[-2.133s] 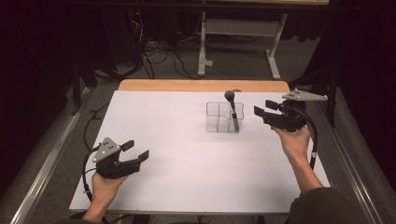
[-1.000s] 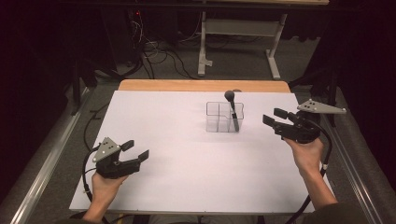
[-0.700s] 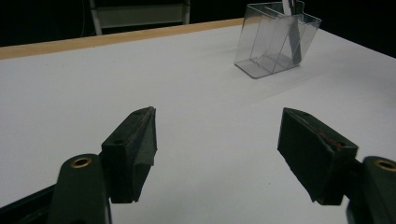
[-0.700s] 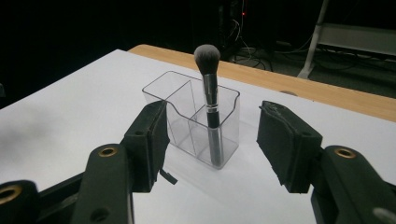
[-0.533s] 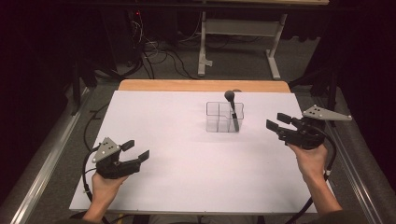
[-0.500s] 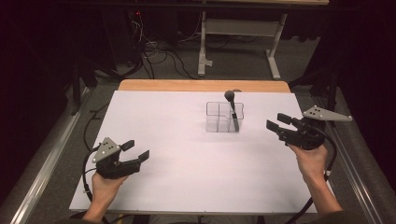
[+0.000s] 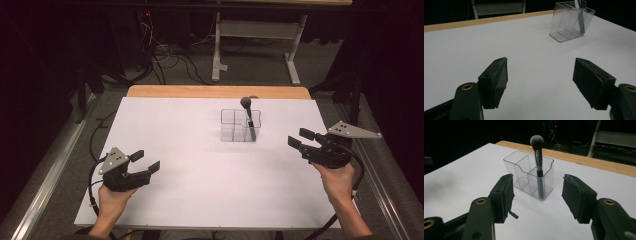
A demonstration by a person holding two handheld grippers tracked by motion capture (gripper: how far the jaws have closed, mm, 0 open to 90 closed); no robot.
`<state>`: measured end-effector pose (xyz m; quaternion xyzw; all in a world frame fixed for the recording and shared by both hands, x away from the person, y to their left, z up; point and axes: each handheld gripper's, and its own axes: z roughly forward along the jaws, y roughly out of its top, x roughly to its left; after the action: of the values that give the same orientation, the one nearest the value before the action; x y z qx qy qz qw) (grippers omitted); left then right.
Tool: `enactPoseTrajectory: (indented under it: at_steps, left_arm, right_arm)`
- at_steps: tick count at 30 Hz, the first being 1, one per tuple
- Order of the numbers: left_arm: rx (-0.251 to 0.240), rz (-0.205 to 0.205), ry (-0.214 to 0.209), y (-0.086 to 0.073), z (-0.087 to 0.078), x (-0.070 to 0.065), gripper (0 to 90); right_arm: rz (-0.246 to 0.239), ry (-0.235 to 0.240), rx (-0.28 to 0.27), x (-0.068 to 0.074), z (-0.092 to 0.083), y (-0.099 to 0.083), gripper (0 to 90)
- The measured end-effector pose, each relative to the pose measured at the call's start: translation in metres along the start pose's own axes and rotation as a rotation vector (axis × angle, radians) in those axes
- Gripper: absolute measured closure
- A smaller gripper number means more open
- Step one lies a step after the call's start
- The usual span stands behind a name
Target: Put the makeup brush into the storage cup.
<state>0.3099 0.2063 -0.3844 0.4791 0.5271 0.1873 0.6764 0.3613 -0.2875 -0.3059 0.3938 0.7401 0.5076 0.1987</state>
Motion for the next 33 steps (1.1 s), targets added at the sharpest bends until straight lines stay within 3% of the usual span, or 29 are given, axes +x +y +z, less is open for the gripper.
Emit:
enactPoseTrajectory:
  at_steps: [33]
  left_arm:
    - [-0.002, 0.000, 0.000, 0.000, 0.000, 0.000, 28.1]
  right_arm:
    - [0.008, 0.031, 0.013, 0.005, 0.000, -0.027, 42.8]
